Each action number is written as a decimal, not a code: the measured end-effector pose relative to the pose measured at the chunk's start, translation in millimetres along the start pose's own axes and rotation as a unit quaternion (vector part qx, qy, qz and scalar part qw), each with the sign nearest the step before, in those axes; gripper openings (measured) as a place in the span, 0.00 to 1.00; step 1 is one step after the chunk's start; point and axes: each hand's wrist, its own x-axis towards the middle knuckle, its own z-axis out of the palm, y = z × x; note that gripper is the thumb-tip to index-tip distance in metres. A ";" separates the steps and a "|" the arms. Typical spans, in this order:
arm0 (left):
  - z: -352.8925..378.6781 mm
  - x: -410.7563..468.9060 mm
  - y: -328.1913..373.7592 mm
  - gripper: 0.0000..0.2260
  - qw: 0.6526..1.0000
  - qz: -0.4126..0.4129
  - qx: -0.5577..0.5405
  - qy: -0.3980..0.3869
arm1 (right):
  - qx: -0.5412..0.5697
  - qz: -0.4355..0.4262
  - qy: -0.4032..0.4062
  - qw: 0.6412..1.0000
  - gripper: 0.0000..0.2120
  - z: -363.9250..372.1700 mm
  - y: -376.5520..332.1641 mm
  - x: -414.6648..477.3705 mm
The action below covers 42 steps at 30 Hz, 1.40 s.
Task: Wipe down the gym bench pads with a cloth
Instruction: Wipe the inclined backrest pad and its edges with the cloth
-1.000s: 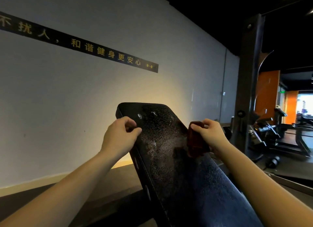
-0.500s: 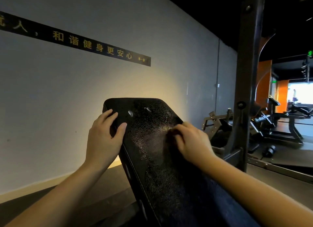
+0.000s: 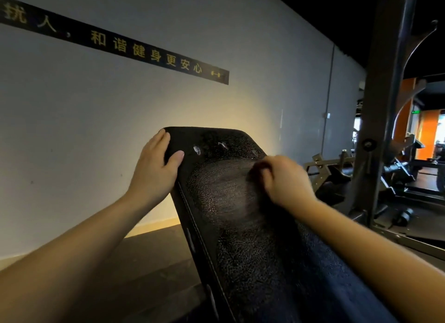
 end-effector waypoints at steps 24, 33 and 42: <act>17.7 -6.0 -17.9 0.28 0.995 0.018 -0.093 0.028 | 0.112 -0.208 0.013 0.972 0.12 19.5 -115.5 32.3; 17.9 -5.1 -19.1 0.29 0.995 0.015 -0.100 0.025 | 0.061 -0.007 0.000 0.998 0.08 23.9 -98.2 92.4; 20.6 -17.0 -30.1 0.26 0.992 0.047 -0.106 0.040 | -0.013 0.056 0.030 0.998 0.10 26.5 -29.1 97.3</act>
